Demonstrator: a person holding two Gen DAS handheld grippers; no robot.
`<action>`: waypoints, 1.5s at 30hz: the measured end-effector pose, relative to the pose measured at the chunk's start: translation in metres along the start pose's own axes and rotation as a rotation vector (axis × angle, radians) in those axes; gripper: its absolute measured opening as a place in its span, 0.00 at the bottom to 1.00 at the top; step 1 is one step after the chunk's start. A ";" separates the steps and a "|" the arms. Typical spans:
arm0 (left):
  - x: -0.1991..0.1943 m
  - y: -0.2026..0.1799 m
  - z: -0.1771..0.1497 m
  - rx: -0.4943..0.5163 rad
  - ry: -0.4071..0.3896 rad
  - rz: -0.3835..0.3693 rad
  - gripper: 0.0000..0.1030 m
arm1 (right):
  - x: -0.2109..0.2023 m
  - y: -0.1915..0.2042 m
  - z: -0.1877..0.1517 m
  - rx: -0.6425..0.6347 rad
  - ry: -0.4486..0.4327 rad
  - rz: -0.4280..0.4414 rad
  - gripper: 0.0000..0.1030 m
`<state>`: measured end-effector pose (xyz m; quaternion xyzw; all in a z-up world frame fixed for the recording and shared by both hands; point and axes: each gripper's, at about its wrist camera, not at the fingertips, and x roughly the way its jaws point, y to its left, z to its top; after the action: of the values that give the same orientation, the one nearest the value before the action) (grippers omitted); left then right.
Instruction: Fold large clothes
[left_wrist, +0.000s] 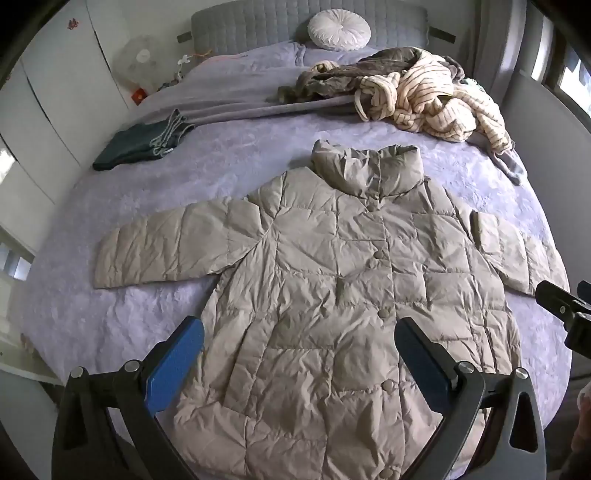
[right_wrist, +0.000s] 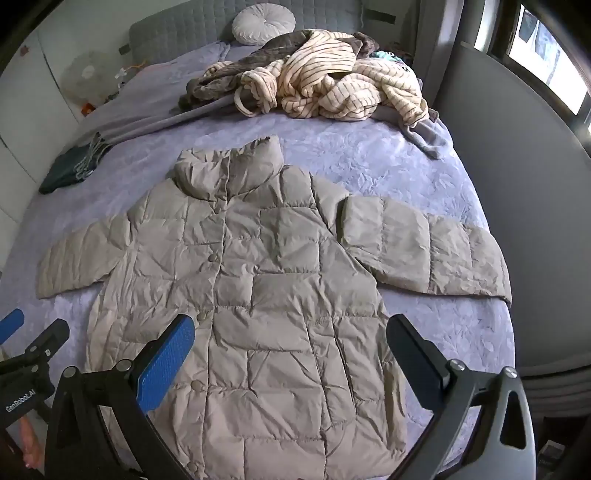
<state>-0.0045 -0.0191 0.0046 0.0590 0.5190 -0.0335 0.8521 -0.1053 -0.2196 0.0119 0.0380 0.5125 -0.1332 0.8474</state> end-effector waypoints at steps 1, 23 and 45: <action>0.000 0.000 0.000 0.002 0.000 0.001 1.00 | 0.001 0.000 0.002 -0.002 0.003 0.000 1.00; 0.005 -0.001 0.005 -0.007 0.006 -0.001 1.00 | 0.002 -0.001 0.008 -0.005 0.005 -0.011 1.00; 0.004 0.002 0.004 -0.004 0.007 -0.007 1.00 | 0.002 0.000 0.009 -0.005 0.005 -0.013 1.00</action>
<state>0.0008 -0.0175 0.0029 0.0555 0.5225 -0.0349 0.8501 -0.0972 -0.2220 0.0144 0.0328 0.5154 -0.1372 0.8452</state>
